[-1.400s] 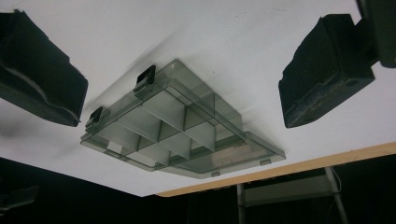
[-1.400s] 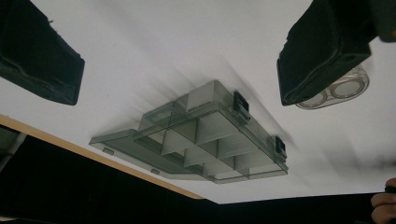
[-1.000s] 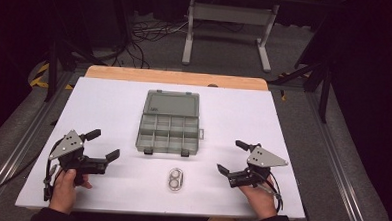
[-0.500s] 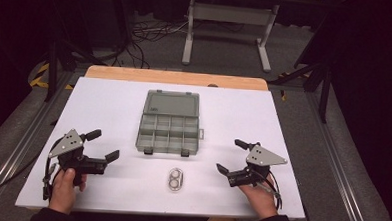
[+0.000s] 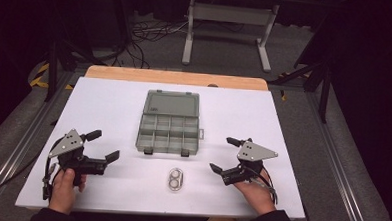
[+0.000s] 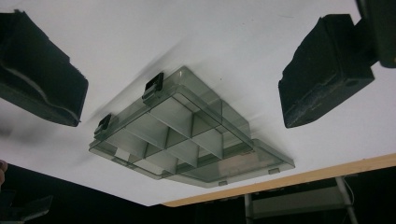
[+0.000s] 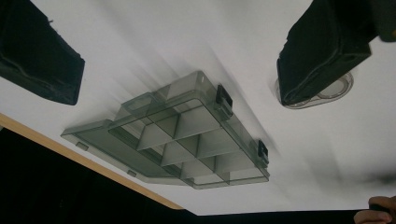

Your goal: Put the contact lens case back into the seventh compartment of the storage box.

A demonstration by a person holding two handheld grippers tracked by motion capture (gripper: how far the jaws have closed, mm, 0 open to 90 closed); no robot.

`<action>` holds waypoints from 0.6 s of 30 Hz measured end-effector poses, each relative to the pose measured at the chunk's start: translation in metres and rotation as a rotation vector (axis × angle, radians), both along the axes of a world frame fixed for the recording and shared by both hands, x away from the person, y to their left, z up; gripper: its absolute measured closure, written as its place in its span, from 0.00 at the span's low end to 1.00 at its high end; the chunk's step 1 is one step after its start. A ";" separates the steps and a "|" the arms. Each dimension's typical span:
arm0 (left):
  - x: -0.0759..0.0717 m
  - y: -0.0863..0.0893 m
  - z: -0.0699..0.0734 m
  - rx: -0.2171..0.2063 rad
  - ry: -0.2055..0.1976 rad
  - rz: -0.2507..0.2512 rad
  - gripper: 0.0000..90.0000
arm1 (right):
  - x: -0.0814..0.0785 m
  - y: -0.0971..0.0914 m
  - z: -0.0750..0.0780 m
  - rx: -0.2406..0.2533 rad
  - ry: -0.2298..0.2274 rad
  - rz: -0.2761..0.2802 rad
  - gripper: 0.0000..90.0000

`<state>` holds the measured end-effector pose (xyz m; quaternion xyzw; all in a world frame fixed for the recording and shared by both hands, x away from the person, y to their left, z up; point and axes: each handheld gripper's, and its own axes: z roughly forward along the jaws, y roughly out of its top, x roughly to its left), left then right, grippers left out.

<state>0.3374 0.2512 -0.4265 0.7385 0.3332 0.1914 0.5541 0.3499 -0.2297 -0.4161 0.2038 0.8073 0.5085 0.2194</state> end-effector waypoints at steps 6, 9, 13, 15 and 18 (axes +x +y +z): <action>0.000 0.000 0.000 0.000 0.002 -0.004 0.02 | 0.003 0.010 0.005 -0.008 0.001 0.030 0.02; -0.001 0.000 0.000 0.003 0.003 -0.005 0.02 | 0.006 0.017 0.007 -0.011 0.009 0.046 0.02; -0.001 0.000 0.000 0.005 0.005 0.000 0.02 | 0.008 0.024 0.010 -0.017 0.010 0.067 0.02; -0.001 0.000 0.000 0.002 0.007 0.003 0.02 | 0.009 0.028 0.011 -0.019 0.008 0.079 0.02; -0.001 0.000 0.000 0.003 0.008 0.004 0.02 | 0.011 0.034 0.014 -0.026 0.010 0.097 0.02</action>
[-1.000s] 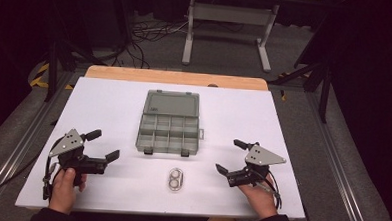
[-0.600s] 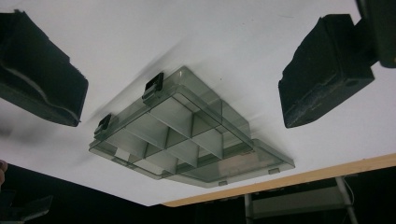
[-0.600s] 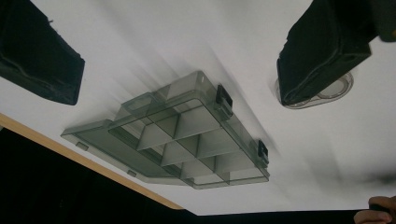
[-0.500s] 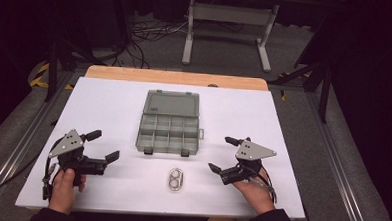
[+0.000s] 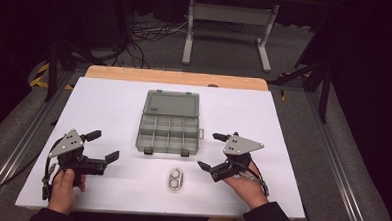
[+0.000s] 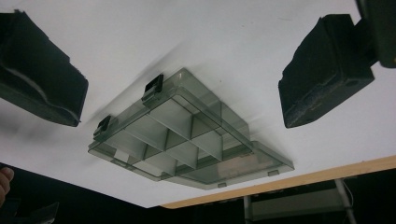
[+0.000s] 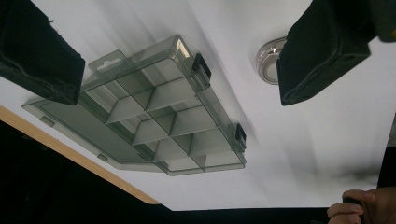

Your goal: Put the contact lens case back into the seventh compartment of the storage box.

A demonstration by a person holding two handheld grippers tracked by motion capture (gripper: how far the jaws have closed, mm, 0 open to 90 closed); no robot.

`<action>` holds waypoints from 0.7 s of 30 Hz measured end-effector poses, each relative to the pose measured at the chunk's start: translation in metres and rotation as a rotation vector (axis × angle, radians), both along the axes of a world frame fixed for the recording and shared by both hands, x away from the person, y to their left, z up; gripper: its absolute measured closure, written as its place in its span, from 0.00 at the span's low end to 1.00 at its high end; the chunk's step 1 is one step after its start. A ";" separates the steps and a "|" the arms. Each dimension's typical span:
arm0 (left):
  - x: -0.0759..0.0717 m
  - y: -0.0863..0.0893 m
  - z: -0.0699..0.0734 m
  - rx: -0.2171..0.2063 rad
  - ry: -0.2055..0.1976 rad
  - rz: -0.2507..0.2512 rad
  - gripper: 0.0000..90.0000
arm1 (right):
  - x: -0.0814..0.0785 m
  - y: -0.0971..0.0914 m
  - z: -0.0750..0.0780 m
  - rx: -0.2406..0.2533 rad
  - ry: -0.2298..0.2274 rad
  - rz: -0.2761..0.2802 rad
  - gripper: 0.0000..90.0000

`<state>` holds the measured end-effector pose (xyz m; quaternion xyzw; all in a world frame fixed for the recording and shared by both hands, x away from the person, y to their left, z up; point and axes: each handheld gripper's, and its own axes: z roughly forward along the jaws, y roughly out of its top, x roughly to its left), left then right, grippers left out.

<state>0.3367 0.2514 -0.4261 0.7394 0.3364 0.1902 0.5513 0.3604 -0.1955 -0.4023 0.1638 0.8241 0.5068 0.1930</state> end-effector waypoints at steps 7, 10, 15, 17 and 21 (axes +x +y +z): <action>0.000 0.000 0.000 0.001 0.001 -0.004 0.03 | 0.004 0.011 0.004 -0.013 0.004 0.036 0.03; 0.000 0.000 0.000 0.000 0.001 -0.005 0.03 | 0.006 0.016 0.006 -0.019 0.005 0.052 0.03; 0.000 0.000 0.001 -0.002 -0.001 -0.003 0.03 | 0.008 0.024 0.009 -0.027 0.003 0.074 0.03; 0.000 0.000 0.001 0.002 0.001 -0.001 0.03 | 0.009 0.028 0.011 -0.031 0.002 0.087 0.03; 0.000 0.000 0.001 0.003 0.000 0.000 0.03 | 0.011 0.035 0.014 -0.038 0.000 0.104 0.03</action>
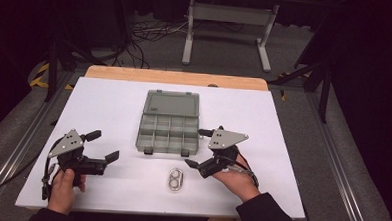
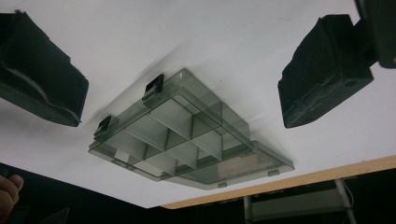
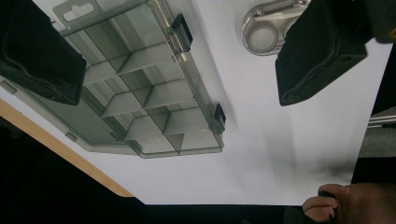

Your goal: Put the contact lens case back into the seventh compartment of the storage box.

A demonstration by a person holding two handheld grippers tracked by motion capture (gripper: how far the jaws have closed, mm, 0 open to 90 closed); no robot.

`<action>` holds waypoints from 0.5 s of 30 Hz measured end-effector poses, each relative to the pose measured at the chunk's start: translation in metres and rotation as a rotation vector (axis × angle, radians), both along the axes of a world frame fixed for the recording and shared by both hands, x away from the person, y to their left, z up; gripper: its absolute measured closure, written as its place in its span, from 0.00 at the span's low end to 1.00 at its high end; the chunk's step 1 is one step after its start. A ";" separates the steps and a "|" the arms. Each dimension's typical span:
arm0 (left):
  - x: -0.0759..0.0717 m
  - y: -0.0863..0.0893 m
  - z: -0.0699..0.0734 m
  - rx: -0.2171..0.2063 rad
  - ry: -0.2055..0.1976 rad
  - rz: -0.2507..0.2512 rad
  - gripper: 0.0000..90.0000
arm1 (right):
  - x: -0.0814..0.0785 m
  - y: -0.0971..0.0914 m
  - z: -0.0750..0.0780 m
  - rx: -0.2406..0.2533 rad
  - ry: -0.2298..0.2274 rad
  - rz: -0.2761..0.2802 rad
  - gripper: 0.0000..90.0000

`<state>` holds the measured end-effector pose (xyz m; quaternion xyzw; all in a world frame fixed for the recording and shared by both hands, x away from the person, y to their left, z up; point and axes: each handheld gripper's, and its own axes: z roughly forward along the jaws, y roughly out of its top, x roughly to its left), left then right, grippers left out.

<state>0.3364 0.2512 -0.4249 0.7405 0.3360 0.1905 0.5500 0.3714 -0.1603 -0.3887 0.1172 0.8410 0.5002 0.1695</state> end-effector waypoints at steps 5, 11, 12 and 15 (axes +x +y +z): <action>0.000 0.000 0.000 0.003 0.003 -0.002 0.03 | 0.002 0.010 0.001 -0.017 0.002 0.023 0.03; 0.000 -0.001 0.000 0.003 0.005 -0.004 0.03 | 0.003 0.017 0.001 -0.028 0.005 0.041 0.03; 0.000 -0.001 0.000 0.003 0.005 -0.005 0.03 | 0.004 0.019 0.001 -0.034 0.010 0.047 0.03; 0.000 -0.001 0.000 0.003 0.003 -0.009 0.03 | 0.005 0.023 0.000 -0.044 0.015 0.058 0.03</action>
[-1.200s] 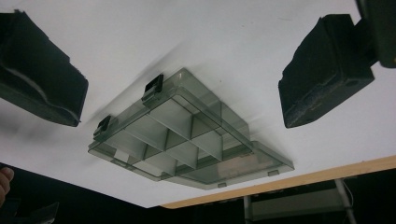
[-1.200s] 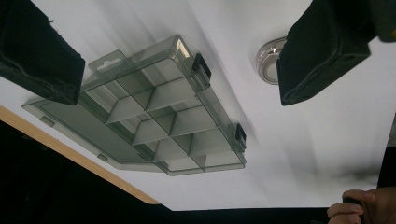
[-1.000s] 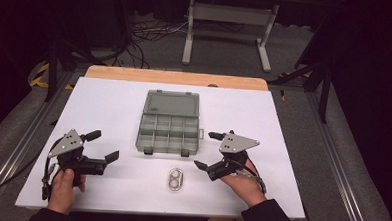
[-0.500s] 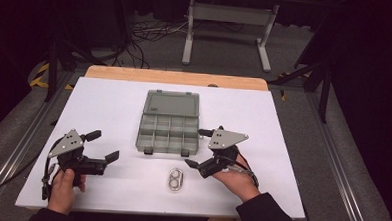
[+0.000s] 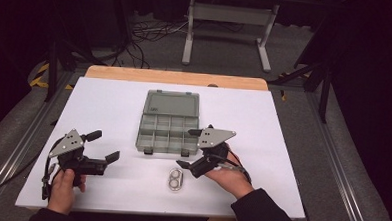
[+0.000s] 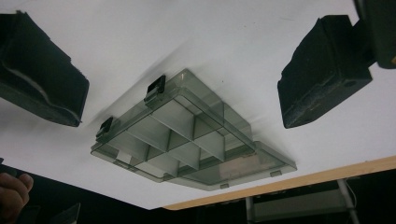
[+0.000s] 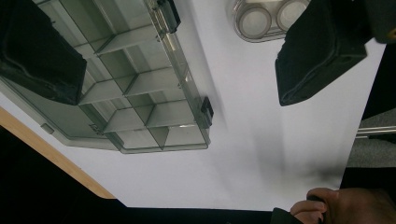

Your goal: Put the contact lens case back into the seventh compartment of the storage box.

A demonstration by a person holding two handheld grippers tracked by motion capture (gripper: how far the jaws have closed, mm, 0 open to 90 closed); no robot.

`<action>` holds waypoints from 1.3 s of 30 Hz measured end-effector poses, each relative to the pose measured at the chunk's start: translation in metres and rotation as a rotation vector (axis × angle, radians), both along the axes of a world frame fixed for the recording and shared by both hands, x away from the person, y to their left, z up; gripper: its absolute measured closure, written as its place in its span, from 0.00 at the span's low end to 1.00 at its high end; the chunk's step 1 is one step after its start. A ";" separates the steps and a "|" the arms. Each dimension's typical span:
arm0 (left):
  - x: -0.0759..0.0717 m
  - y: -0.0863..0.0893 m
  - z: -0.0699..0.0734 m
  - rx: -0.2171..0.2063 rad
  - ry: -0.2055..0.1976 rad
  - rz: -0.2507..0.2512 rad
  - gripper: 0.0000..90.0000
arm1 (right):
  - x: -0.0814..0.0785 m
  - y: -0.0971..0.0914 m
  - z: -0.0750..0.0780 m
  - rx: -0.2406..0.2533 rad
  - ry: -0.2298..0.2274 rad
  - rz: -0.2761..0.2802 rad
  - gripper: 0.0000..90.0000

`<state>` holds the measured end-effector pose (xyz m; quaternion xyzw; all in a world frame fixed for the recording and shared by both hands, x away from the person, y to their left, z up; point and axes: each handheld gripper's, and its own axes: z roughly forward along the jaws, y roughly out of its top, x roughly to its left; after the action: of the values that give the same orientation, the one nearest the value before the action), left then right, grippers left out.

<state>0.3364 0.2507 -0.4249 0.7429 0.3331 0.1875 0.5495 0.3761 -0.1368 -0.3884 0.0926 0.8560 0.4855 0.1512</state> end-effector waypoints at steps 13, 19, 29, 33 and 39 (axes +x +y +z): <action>0.000 0.000 0.000 -0.001 0.000 -0.003 0.03 | 0.001 0.016 0.001 -0.040 0.009 0.054 0.03; 0.000 0.000 0.000 -0.002 0.001 -0.005 0.03 | 0.000 0.022 -0.001 -0.073 0.022 0.083 0.03; 0.000 0.000 0.000 0.000 -0.002 -0.010 0.03 | -0.003 0.029 -0.007 -0.162 0.050 0.132 0.05; 0.000 0.000 0.000 0.000 -0.002 -0.010 0.03 | -0.004 0.031 -0.010 -0.199 0.070 0.149 0.05; 0.000 0.000 0.000 -0.002 -0.001 -0.009 0.03 | -0.005 0.034 -0.014 -0.236 0.094 0.174 0.07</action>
<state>0.3360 0.2505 -0.4248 0.7437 0.3295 0.1849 0.5515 0.3710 -0.1024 -0.4020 0.0225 0.9181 0.3879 0.0783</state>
